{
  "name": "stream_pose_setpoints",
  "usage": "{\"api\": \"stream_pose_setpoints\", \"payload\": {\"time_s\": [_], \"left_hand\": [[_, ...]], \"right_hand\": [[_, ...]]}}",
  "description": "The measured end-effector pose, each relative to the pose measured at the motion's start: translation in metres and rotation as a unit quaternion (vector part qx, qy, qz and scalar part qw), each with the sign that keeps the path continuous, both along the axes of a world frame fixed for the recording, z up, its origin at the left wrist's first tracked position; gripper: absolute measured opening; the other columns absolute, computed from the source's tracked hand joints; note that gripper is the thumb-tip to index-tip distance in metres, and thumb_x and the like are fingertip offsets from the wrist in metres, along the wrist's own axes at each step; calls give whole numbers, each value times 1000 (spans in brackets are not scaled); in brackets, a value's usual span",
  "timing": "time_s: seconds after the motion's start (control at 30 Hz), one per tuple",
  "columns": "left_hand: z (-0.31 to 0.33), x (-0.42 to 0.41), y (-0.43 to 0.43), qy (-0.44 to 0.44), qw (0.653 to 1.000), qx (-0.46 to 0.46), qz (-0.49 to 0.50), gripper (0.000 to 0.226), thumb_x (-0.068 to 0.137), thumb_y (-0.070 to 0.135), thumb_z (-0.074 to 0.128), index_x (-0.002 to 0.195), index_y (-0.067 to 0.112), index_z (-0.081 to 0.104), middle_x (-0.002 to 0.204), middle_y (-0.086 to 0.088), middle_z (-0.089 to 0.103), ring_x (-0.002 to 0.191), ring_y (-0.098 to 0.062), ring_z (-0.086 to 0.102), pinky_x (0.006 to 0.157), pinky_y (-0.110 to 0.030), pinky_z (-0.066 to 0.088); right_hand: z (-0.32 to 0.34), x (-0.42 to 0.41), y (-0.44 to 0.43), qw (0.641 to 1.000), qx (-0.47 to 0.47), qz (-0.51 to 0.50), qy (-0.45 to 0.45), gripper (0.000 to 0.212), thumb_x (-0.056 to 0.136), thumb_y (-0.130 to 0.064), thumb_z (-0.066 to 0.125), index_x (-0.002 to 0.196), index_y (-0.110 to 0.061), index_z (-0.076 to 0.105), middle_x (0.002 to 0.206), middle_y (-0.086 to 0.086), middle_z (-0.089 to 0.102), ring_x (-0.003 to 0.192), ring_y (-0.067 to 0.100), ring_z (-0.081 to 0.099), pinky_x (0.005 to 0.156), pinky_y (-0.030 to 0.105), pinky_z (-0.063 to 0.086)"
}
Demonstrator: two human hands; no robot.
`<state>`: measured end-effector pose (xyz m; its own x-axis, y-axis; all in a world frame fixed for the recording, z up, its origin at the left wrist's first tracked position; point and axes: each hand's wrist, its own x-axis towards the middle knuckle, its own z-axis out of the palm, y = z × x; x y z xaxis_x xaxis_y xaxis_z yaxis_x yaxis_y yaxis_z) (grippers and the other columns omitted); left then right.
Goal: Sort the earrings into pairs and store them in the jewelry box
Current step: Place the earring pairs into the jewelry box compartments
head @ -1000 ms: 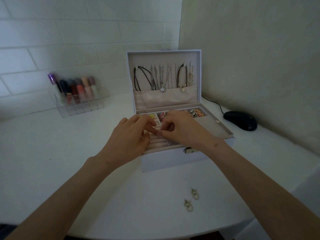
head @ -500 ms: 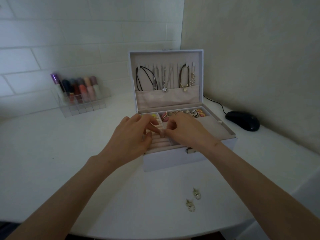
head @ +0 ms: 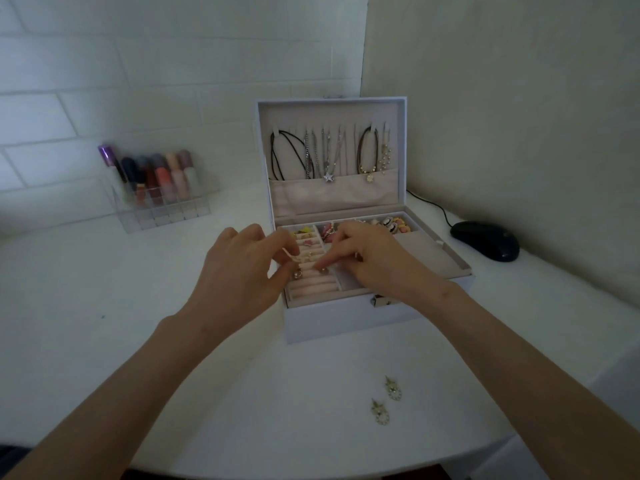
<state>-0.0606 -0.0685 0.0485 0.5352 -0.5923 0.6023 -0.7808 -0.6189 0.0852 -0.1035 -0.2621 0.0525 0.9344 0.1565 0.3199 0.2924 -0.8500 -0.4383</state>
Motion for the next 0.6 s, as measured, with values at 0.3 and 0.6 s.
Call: {"api": "stream_pose_setpoints", "payload": {"time_s": [0.3, 0.6], "left_hand": [[1, -1, -5, 15, 1000, 25, 7, 8, 80, 28, 68, 86, 24, 65, 74, 13, 64, 73, -18, 55, 67, -33, 39], [13, 1, -25, 77, 982, 152, 79, 18, 86, 42, 58, 97, 29, 61, 104, 6, 58, 103, -17, 50, 76, -26, 27]], "right_hand": [[2, 0, 7, 1000, 4, -24, 17, 13, 83, -20, 66, 94, -19, 74, 93, 0, 55, 78, 7, 49, 73, 18, 40], [7, 7, 15, 993, 103, -49, -29, 11, 82, -13, 66, 88, -18, 74, 75, -19, 54, 70, -1, 50, 68, 8, 39]]}}
